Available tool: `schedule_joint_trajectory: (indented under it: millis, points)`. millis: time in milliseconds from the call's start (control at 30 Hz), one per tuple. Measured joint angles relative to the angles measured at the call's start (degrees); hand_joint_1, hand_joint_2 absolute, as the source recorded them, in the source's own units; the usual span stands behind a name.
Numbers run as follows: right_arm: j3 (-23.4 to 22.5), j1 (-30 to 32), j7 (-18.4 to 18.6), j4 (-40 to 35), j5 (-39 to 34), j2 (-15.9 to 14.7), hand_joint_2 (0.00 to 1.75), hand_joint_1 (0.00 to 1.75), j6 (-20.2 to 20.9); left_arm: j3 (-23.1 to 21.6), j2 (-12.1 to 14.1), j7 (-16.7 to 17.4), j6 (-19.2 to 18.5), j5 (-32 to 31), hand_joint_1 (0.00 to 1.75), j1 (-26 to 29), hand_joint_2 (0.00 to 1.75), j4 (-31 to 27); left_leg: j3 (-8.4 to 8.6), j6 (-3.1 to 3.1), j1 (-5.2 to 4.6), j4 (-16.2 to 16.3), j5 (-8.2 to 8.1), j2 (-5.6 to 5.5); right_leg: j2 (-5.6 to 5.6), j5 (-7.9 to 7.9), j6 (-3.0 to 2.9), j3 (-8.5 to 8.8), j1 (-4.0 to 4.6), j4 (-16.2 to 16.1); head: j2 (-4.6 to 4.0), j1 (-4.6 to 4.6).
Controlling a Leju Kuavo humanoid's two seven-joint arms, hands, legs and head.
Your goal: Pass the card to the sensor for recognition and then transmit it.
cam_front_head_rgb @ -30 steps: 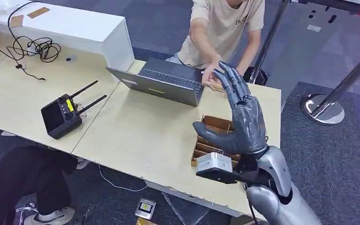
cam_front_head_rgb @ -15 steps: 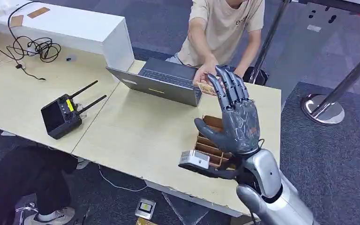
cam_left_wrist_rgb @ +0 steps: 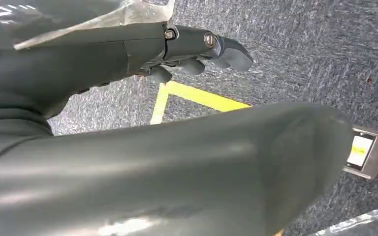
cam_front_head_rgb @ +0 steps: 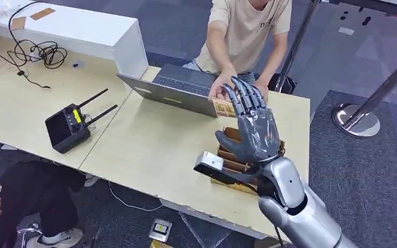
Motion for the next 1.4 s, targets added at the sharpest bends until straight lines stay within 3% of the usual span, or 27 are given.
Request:
schedule_joint_trajectory:
  millis: [233, 267, 300, 333, 1133, 1400]
  points:
    - [0.48, -1.07, 0.98, 3.21, -1.01, 0.24, 1.75, 0.00, 1.99, -0.20, -0.15, -0.04, 0.00, 0.00, 0.00, 0.00, 0.00, 0.02, 0.00, 0.00, 0.00, 0.00, 0.00, 0.00, 0.00, 0.00, 0.00, -0.01, 0.00, 0.00, 0.00, 0.00]
    - [0.50, -1.15, 1.09, 3.79, -1.10, 0.26, 1.75, 0.14, 2.01, -0.22, -0.20, -0.07, 0.00, 0.00, 0.00, 0.00, 0.00, 0.02, 0.00, 0.00, 0.00, 0.00, 0.00, 0.00, 0.00, 0.00, 0.00, 0.00, 0.00, 0.00, 0.00, 0.00]
    - [0.53, -1.16, 1.14, 4.20, -1.24, 0.28, 1.75, 1.45, 1.92, -0.22, -0.22, -0.07, 0.00, 0.00, 0.00, 0.00, 0.00, 0.02, -0.01, 0.00, 0.00, 0.00, 0.00, 0.00, 0.00, 0.00, 0.00, -0.01, 0.00, 0.00, 0.00, 0.02]
    - [0.53, -1.16, 1.14, 4.57, -1.38, 0.28, 1.75, 1.75, 1.77, -0.24, -0.24, -0.07, 0.00, 0.00, 0.00, 0.00, 0.00, 0.02, -0.01, 0.00, 0.00, 0.00, 0.00, 0.00, 0.00, 0.00, 0.00, -0.01, 0.00, 0.00, 0.00, 0.00]
    - [0.48, -1.01, 0.00, 8.29, -4.22, 0.79, 1.75, 1.75, -1.09, -0.46, -0.37, -0.11, 0.00, 0.13, 0.00, 0.00, 0.00, 0.04, 0.00, 0.00, 0.00, 0.00, 0.00, 0.02, 0.00, 0.00, 0.00, -0.03, 0.00, 0.00, 0.00, 0.00]
    - [-0.17, -0.41, -0.94, 8.07, -9.81, 0.77, 1.75, 1.75, -1.99, -0.70, -0.37, -0.11, 0.18, 0.15, 0.00, 0.00, 0.00, 0.04, 0.01, 0.00, 0.00, 0.01, 0.00, 0.02, 0.00, 0.00, 0.00, -0.04, 0.00, 0.00, 0.00, 0.00]
